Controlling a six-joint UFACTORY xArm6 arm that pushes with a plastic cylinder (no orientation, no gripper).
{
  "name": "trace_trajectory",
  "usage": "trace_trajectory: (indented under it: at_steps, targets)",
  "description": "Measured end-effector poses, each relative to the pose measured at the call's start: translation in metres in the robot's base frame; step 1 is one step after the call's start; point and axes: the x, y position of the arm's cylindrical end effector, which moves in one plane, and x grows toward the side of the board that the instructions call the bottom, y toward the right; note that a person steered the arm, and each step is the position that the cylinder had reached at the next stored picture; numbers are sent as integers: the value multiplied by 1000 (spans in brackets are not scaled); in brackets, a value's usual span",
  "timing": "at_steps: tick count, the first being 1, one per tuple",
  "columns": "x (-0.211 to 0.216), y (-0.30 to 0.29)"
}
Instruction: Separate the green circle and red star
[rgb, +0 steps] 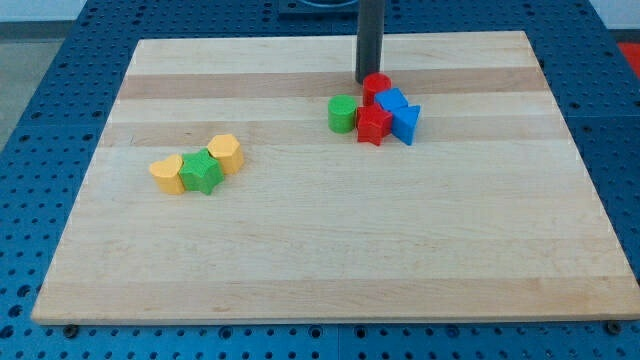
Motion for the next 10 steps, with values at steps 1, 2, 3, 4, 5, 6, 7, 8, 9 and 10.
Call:
trace_trajectory:
  at_steps: [1, 2, 3, 4, 5, 6, 7, 8, 9, 10]
  targets:
    - [4, -4]
    - [9, -27]
    - [28, -42]
    - [46, -42]
    - [48, -40]
    - [48, -27]
    - [48, -9]
    - [54, -9]
    - [79, -54]
    - [93, -99]
